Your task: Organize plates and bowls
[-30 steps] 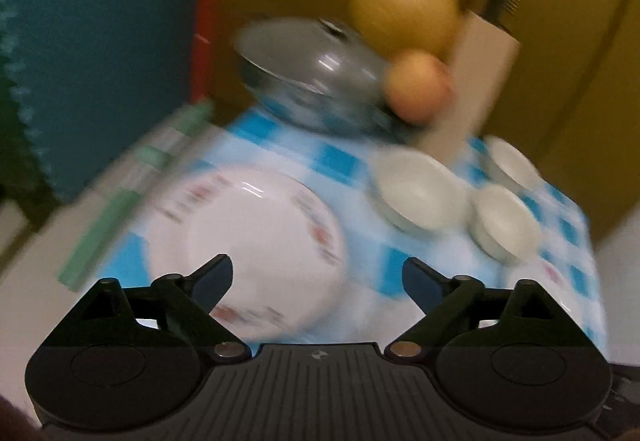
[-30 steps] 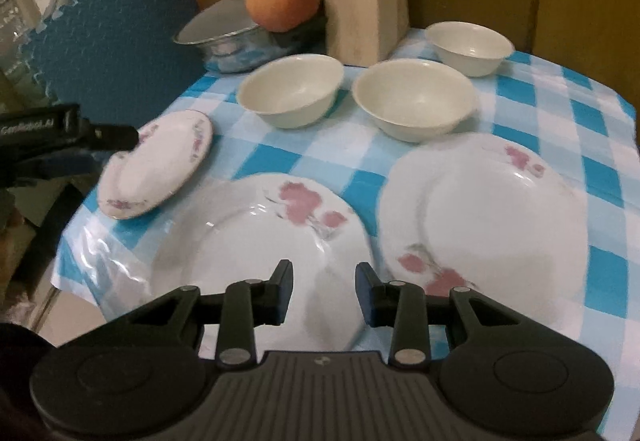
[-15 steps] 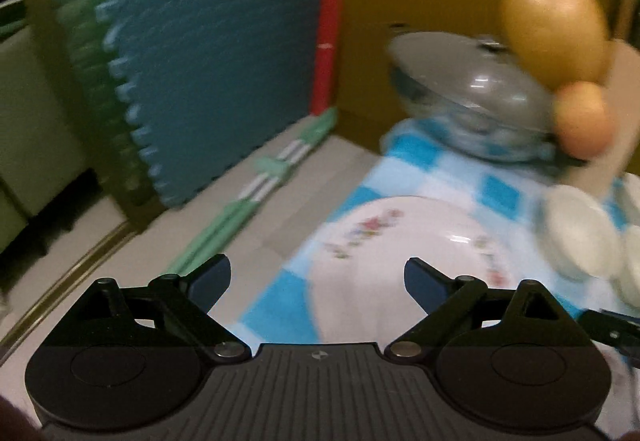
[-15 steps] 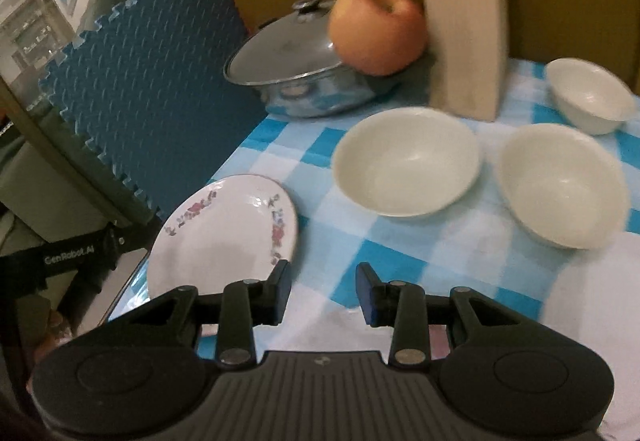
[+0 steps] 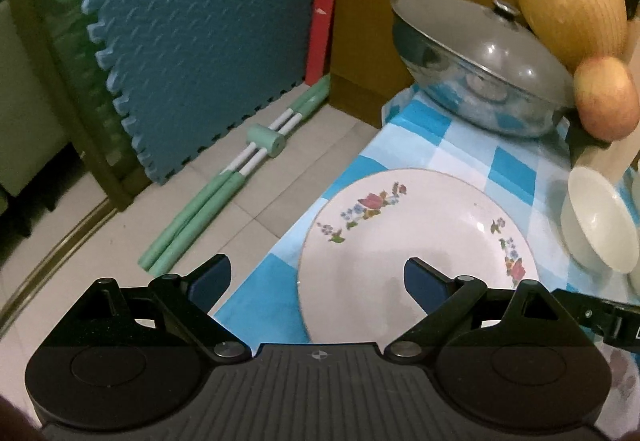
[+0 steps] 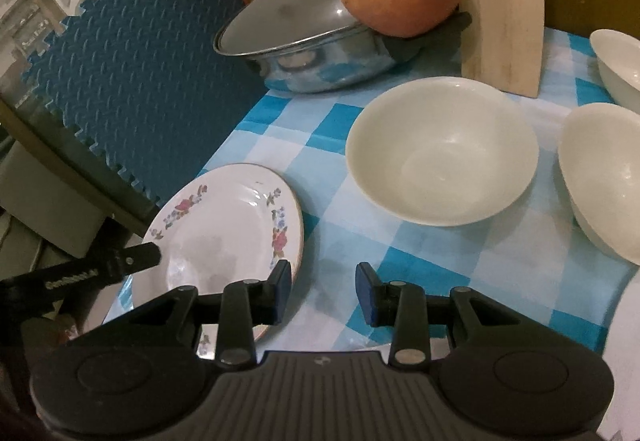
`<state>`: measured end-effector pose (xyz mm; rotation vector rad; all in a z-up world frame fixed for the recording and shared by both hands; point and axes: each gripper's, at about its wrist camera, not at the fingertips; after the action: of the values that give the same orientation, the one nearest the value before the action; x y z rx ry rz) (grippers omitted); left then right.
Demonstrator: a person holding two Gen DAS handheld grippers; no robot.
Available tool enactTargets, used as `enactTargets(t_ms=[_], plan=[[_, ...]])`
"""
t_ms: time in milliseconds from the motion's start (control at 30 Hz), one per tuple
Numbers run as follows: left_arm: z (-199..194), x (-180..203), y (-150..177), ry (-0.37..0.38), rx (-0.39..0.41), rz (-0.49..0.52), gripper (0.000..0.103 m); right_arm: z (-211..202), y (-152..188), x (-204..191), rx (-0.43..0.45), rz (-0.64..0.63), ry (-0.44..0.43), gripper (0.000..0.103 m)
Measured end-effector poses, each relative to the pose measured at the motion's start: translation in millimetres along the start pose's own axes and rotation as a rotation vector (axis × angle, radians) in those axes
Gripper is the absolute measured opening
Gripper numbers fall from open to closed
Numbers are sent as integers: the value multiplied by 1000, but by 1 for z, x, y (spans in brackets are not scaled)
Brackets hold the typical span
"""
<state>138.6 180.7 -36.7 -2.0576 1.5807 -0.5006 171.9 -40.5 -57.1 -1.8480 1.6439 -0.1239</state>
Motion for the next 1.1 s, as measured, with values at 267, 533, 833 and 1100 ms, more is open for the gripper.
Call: enactTargets(t_ms=[267, 533, 833, 1100], plan=[[19, -3, 1, 33, -76, -18, 96, 12, -1, -3, -9, -4, -21, 30], [22, 0, 2, 29, -75, 3, 98, 16, -2, -5, -2, -15, -34, 31], [24, 15, 4, 80, -70, 81, 100, 18, 1, -8, -16, -16, -96, 31], [25, 24, 3, 96, -90, 114, 100, 21, 2, -11, -52, -33, -146, 29]])
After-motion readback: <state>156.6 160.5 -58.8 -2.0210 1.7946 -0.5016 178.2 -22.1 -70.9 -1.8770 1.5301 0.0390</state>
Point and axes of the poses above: each gripper's, at about its wrist camera, not at the fingertips, and z roughly the way its jaws point, x to its right, y to its underside, and after that the axes turned 2 degrees about z, right-handed
